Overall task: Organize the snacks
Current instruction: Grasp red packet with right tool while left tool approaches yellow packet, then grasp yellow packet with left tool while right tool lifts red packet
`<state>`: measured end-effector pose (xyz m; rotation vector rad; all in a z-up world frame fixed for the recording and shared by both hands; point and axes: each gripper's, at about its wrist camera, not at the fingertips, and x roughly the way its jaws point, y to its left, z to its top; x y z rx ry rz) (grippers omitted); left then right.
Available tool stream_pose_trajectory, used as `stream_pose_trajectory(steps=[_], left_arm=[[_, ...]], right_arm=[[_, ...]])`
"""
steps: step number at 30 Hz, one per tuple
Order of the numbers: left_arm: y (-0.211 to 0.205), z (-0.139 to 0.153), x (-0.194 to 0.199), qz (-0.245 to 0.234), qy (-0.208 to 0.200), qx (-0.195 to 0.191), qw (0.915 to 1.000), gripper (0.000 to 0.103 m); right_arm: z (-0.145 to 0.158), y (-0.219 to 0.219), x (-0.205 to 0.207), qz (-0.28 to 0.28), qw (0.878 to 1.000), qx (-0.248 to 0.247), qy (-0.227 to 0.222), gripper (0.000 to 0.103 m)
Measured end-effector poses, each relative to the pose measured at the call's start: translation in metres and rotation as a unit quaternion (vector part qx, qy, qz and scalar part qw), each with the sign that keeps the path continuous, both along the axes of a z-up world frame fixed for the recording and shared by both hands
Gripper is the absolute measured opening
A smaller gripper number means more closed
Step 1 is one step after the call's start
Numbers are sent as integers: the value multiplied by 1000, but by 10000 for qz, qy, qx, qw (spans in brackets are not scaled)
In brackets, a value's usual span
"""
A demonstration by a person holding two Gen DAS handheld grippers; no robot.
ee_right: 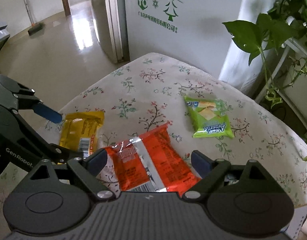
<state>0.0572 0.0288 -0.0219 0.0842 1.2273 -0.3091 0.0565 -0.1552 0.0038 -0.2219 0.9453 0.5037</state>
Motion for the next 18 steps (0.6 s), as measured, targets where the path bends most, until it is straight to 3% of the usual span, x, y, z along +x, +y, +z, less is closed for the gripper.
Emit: stream_pose_trajectory(steps=[6, 11, 18], left_arm=[[5, -1, 3, 103, 21, 114, 9999, 85], [6, 2, 4, 174, 19, -146, 9997, 86], [-2, 0, 11, 458, -53, -213, 9987, 87]], right_arm=[[-9, 6, -2, 78, 9998, -183, 102, 93], [-15, 11, 3, -99, 9991, -327, 260, 81], [-9, -6, 13, -1090, 9918, 20, 670, 76]])
